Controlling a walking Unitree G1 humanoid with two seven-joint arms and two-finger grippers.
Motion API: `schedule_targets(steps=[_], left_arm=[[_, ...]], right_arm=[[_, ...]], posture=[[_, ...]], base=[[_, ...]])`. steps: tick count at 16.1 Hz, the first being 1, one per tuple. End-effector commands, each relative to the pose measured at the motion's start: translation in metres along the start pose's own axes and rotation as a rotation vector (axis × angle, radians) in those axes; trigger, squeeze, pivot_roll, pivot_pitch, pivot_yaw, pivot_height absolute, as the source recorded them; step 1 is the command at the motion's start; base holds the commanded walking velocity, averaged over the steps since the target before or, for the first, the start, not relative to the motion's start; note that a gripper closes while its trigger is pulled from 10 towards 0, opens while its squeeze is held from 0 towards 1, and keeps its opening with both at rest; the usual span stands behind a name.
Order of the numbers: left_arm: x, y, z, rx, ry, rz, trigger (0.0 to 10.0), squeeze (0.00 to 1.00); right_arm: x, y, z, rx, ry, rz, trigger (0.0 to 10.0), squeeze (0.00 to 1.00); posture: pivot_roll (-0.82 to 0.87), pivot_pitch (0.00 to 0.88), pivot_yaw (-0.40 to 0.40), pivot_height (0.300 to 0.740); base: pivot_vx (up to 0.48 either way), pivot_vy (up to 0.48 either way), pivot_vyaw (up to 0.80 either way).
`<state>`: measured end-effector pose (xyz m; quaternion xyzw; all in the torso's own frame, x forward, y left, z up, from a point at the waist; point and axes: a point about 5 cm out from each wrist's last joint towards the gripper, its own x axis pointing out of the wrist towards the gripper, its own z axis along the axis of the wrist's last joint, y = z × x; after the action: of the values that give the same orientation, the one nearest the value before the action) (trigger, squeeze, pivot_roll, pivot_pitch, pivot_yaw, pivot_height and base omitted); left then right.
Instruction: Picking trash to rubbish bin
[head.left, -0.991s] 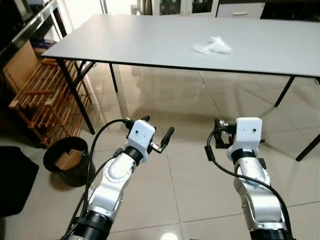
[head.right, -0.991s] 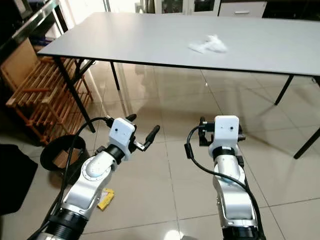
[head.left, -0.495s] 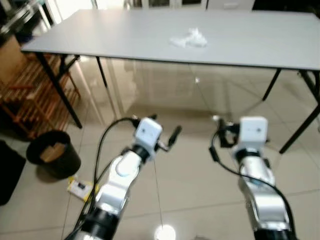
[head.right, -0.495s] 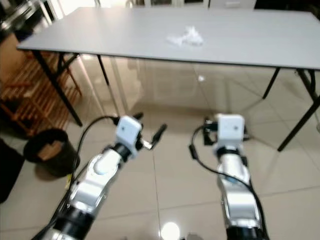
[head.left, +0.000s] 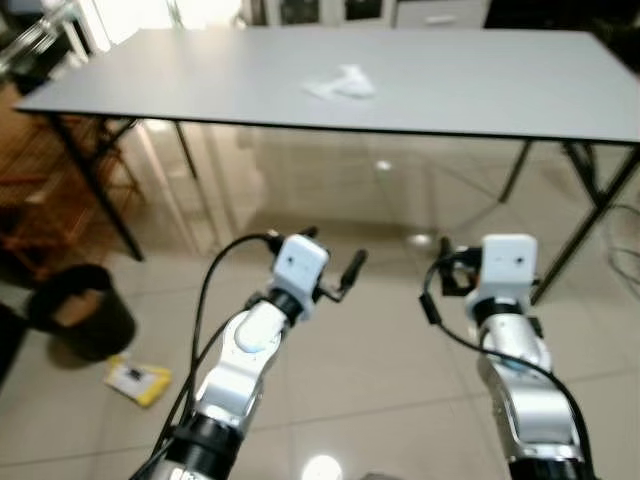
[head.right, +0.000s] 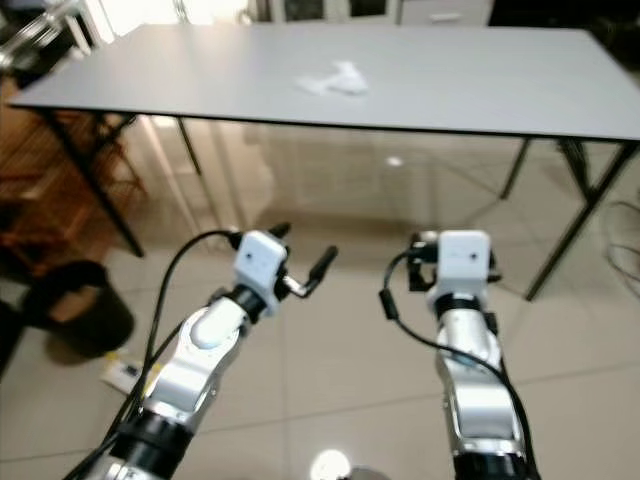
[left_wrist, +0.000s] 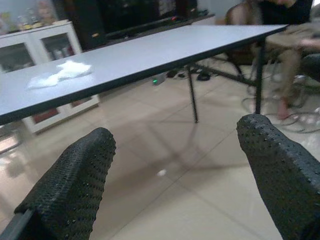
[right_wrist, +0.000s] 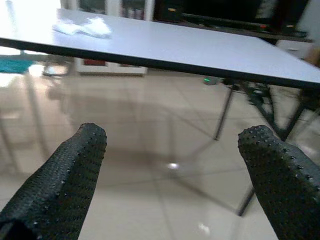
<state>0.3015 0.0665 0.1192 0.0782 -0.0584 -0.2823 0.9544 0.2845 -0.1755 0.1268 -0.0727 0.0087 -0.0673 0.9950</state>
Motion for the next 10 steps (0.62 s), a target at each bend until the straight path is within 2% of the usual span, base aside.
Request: schedule_targets(steps=[1,6,10], left_arm=[[-0.0024,0.006,-0.004,0.012,0.02,0.012,10.0,0.0],[-0.0012,0.0066,-0.0055,0.014,0.028,0.015,10.0,0.0],[0.0007,0.0128,-0.0062,0.026,0.034,0.087,10.0,0.0]], right_arm=[[-0.001,0.0043,0.0038,0.008,-0.013,0.008,10.0,0.0],[-0.0014,0.0046,0.0037,0.002,-0.009,0.014,10.0,0.0],[0.0005,0.0079,0.007,0.013,-0.02,0.046,10.0,0.0]], posture=[[-0.09,0.07,0.045,0.74],[-0.1,0.072,0.046,0.74],[-0.1,0.071,0.041,0.74]], base=[[0.0,-0.48,0.0],[0.0,-0.436,0.0],[0.0,0.0,0.0]])
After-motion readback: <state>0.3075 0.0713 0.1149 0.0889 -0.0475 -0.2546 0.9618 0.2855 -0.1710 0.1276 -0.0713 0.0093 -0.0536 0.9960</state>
